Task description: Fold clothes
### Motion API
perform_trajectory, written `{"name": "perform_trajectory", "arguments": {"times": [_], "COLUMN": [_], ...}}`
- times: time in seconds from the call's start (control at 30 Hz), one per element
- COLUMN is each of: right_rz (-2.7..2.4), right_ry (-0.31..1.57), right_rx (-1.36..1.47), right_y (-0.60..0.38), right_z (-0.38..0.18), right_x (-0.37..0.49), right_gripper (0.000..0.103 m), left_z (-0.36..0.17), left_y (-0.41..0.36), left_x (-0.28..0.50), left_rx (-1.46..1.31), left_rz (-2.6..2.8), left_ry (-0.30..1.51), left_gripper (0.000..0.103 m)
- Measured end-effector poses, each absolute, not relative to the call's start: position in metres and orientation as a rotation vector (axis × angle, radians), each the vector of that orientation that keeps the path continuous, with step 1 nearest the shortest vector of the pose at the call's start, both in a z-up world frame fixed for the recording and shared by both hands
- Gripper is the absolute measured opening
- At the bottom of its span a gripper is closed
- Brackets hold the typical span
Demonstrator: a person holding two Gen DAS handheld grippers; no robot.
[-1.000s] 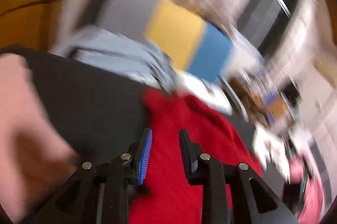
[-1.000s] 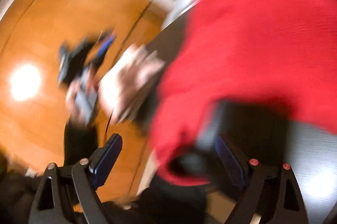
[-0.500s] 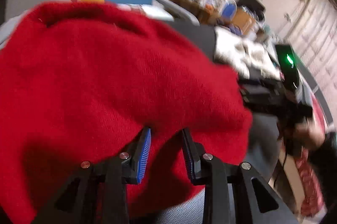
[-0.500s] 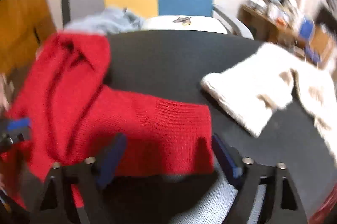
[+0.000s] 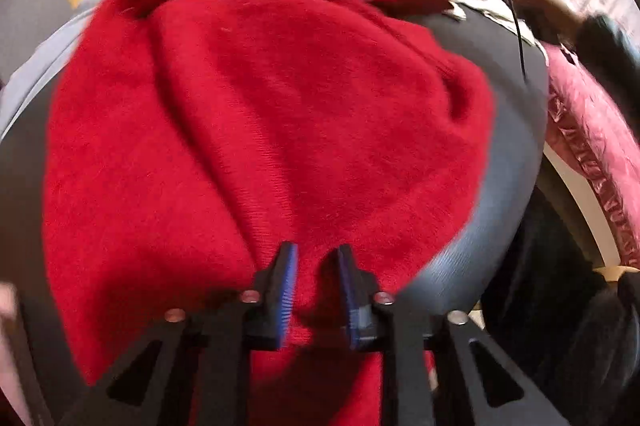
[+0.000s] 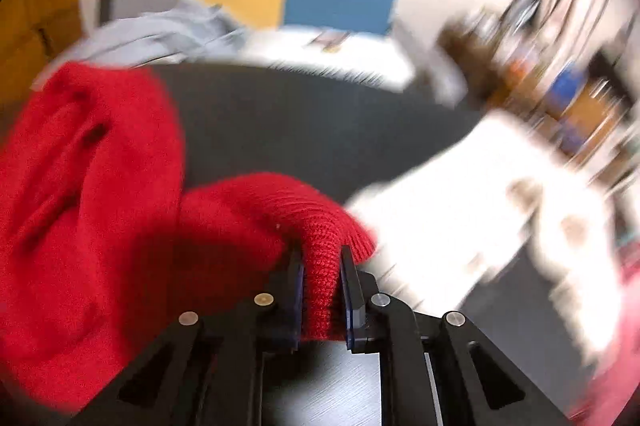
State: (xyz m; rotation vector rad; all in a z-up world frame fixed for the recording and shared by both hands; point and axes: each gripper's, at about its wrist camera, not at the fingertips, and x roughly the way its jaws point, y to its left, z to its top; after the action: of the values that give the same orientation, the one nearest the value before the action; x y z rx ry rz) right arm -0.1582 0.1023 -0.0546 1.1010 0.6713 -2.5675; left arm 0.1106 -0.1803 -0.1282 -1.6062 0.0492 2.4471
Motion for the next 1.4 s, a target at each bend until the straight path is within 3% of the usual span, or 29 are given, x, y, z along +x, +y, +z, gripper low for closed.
{"name": "perform_trajectory", "arguments": {"times": [0.07, 0.13, 0.23, 0.3, 0.37, 0.5, 0.67, 0.73, 0.87, 1.07, 1.17, 1.23, 1.33, 1.4], "right_rz": [-2.702, -2.778, -2.735, -2.597, -2.393, -2.014, -1.765, -1.718, -1.706, -1.859, -1.923, -1.951, -1.975, -1.949], "right_ry": [0.731, 0.634, 0.333, 0.284, 0.254, 0.334, 0.458, 0.484, 0.266, 0.11, 0.127, 0.158, 0.233, 0.491], "right_rx": [1.067, 1.142, 1.137, 1.094, 1.065, 1.014, 1.06, 1.164, 1.273, 1.338, 1.382, 1.412, 1.447, 1.43], "right_y": [0.108, 0.127, 0.144, 0.131, 0.104, 0.018, -0.072, -0.085, -0.034, 0.103, 0.139, 0.151, 0.162, 0.136], "right_z": [-0.03, -0.014, 0.004, 0.006, 0.002, -0.024, -0.066, -0.09, -0.102, -0.102, -0.097, -0.096, -0.096, -0.101], "right_x": [-0.185, -0.207, -0.204, -0.176, -0.147, -0.082, -0.042, -0.038, -0.06, -0.055, -0.03, -0.011, 0.014, 0.038], "right_gripper": [0.016, 0.02, 0.033, 0.052, 0.057, 0.057, 0.057, 0.06, 0.064, 0.064, 0.065, 0.071, 0.098, 0.103], "left_z": [-0.126, -0.128, -0.122, -0.112, -0.102, -0.095, -0.113, -0.128, -0.141, -0.137, -0.135, -0.133, -0.124, -0.11], "left_y": [-0.191, -0.199, -0.206, -0.208, -0.217, -0.252, -0.289, -0.292, -0.288, -0.297, -0.313, -0.325, -0.337, -0.327], "left_x": [0.12, 0.126, 0.129, 0.136, 0.139, 0.156, 0.178, 0.185, 0.162, 0.095, 0.05, 0.021, -0.006, 0.01], "left_rx": [-1.596, -1.562, -1.478, -1.37, -1.28, -1.155, -1.268, -1.349, -1.335, -1.422, -1.465, -1.502, -1.538, -1.458], "left_rz": [2.486, 2.532, 2.598, 2.669, 2.734, 2.828, 2.895, 2.891, 2.913, 3.023, 3.044, 3.053, 3.052, 3.042], "left_ry": [0.004, -0.067, -0.218, -0.317, -0.445, -0.749, -0.866, -0.859, -0.74, -0.265, -0.164, -0.135, -0.178, -0.196], "left_gripper": [0.019, 0.019, 0.019, 0.019, 0.02, 0.025, 0.027, 0.028, 0.032, 0.046, 0.047, 0.047, 0.044, 0.042]}}
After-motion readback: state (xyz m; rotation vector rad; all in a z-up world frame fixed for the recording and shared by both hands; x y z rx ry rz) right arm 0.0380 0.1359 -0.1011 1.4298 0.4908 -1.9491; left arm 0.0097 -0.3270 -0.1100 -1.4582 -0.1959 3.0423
